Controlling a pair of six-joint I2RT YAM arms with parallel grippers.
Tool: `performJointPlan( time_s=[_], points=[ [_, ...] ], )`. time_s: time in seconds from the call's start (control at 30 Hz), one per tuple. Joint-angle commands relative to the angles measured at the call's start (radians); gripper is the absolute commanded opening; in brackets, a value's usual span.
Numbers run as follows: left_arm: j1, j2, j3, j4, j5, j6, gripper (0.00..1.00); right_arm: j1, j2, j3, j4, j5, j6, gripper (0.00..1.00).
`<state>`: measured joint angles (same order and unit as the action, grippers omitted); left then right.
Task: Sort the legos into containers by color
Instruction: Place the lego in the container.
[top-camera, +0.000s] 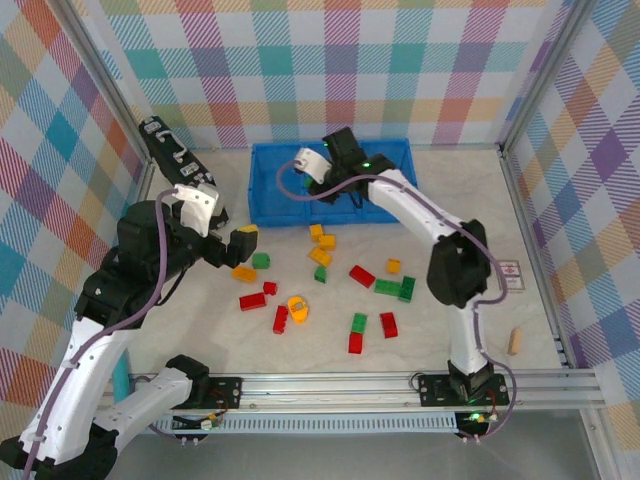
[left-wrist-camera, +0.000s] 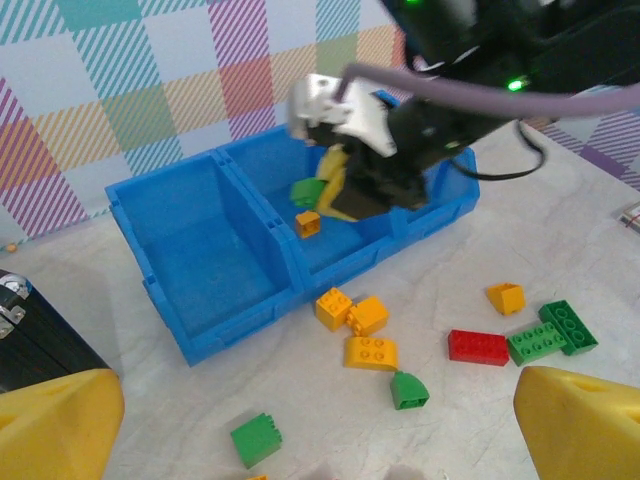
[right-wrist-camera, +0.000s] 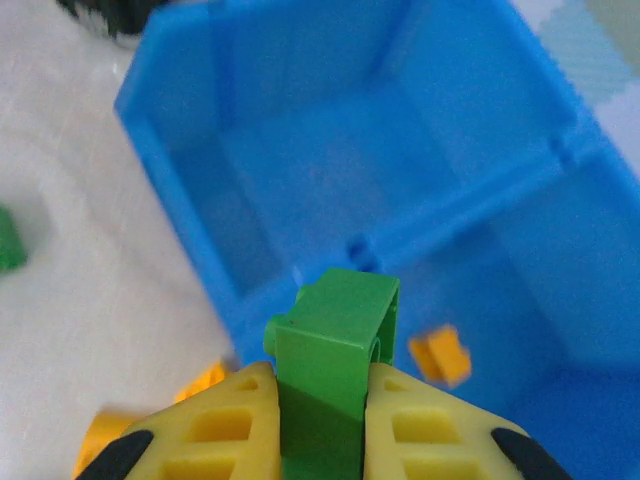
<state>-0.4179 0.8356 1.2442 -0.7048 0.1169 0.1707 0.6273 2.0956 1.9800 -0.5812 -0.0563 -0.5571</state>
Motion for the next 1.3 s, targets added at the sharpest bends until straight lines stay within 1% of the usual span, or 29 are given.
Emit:
performJointPlan(
  time_s=[0.0, 0.1, 0.2, 0.3, 0.4, 0.7, 0.93, 1.07, 1.27],
  points=[
    [-0.012, -0.001, 0.013, -0.013, -0.019, 0.012, 1.00, 0.042, 0.091, 0.110, 0.090, 0.023, -0.003, 0.21],
    [-0.012, -0.029, 0.006, 0.000, -0.047, 0.018, 1.00, 0.053, 0.177, 0.216, 0.086, 0.007, 0.016, 0.21],
    [-0.012, -0.052, -0.003, 0.011, -0.061, 0.021, 1.00, 0.058, 0.237, 0.275, 0.101, 0.010, 0.029, 0.21],
    [-0.011, -0.057, -0.009, 0.012, -0.065, 0.021, 1.00, 0.063, 0.263, 0.256, 0.167, 0.020, 0.018, 0.21],
    [-0.012, -0.052, -0.011, 0.007, -0.063, 0.019, 1.00, 0.064, 0.296, 0.256, 0.189, 0.022, 0.000, 0.22],
    [-0.012, -0.049, -0.009, 0.018, -0.071, 0.012, 1.00, 0.076, 0.369, 0.269, 0.177, 0.033, -0.095, 0.23],
    [-0.012, -0.026, 0.013, 0.011, -0.052, 0.006, 1.00, 0.102, 0.413, 0.264, 0.161, 0.096, -0.213, 0.23],
    [-0.011, -0.025, 0.018, 0.008, -0.051, 0.003, 1.00, 0.111, 0.428, 0.250, 0.158, 0.125, -0.253, 0.26],
    [-0.012, -0.031, 0.023, 0.002, -0.055, 0.003, 1.00, 0.117, 0.423, 0.226, 0.164, 0.134, -0.282, 0.32]
  ],
)
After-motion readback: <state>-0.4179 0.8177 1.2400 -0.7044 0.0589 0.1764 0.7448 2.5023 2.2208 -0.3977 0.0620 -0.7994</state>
